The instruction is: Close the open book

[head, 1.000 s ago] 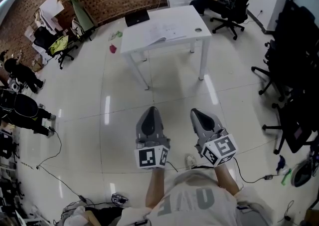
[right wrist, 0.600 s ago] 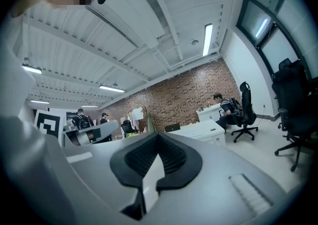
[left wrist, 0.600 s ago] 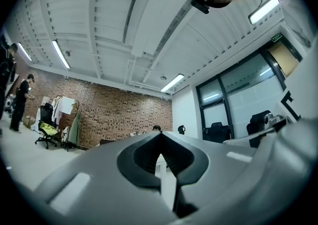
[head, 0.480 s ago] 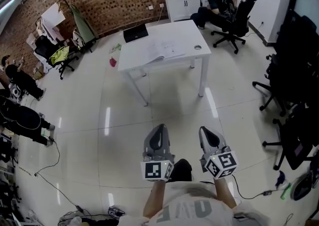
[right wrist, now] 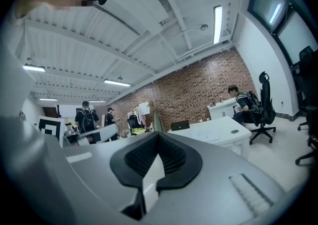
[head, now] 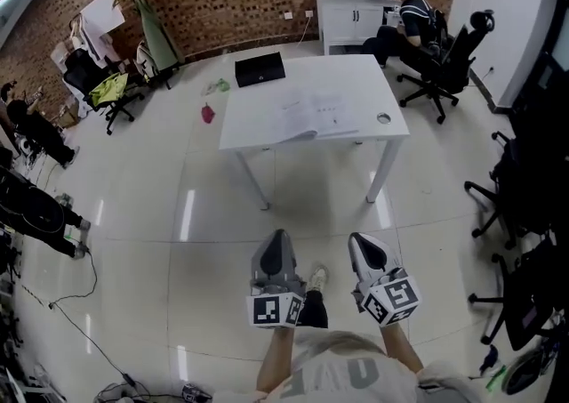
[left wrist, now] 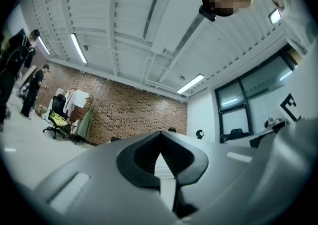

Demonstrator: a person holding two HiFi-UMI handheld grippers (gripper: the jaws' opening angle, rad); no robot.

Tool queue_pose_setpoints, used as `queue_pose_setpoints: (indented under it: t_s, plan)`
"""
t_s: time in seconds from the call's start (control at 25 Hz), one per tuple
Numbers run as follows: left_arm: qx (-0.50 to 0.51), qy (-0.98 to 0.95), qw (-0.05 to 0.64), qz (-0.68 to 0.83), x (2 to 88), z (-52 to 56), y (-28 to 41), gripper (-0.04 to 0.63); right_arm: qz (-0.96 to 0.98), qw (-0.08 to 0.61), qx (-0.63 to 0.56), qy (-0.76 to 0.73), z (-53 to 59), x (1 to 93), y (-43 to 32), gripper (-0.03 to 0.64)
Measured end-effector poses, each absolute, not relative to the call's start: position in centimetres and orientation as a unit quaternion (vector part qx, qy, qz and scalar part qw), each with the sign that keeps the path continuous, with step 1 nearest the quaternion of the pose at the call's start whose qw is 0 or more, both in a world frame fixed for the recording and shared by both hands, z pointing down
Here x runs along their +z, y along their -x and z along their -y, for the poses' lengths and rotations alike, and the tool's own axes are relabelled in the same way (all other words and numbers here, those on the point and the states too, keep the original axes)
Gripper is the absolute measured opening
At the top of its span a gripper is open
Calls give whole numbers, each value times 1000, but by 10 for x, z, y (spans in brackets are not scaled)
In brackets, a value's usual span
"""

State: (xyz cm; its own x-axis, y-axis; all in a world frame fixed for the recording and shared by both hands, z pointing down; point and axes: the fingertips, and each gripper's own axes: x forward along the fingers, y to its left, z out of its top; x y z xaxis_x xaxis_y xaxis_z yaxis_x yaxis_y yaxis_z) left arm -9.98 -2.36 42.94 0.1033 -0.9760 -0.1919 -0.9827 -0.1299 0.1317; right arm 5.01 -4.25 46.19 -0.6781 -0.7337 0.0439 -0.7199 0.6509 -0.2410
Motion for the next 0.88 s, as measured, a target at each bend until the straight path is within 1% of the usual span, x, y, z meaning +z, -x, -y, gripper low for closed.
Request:
queue_pose_setpoints:
  t_s: [0.12, 0.2, 0.4, 0.6, 0.8, 0.88]
  plan:
    - [93, 731, 39, -675, 423, 86, 132, 6, -911, 22, -105, 397, 111, 453, -16, 5]
    - [93, 728, 41, -678, 416, 124, 152, 6, -909, 22, -98, 404, 151, 445, 1, 5]
    - [60, 726, 57, -682, 404, 225, 180, 9, -897, 41, -98, 429, 241, 429, 10, 5]
    - [39, 714, 37, -698, 422, 298, 185, 8, -888, 18, -127, 443, 313, 453, -3, 5]
    - [-33, 725, 92, -682, 423, 355, 162, 5, -894, 39, -149, 421, 374, 452, -5, 5]
    - [-20, 718, 88, -691, 421, 370, 160, 5, -900, 36, -144, 410, 392, 453, -3, 5]
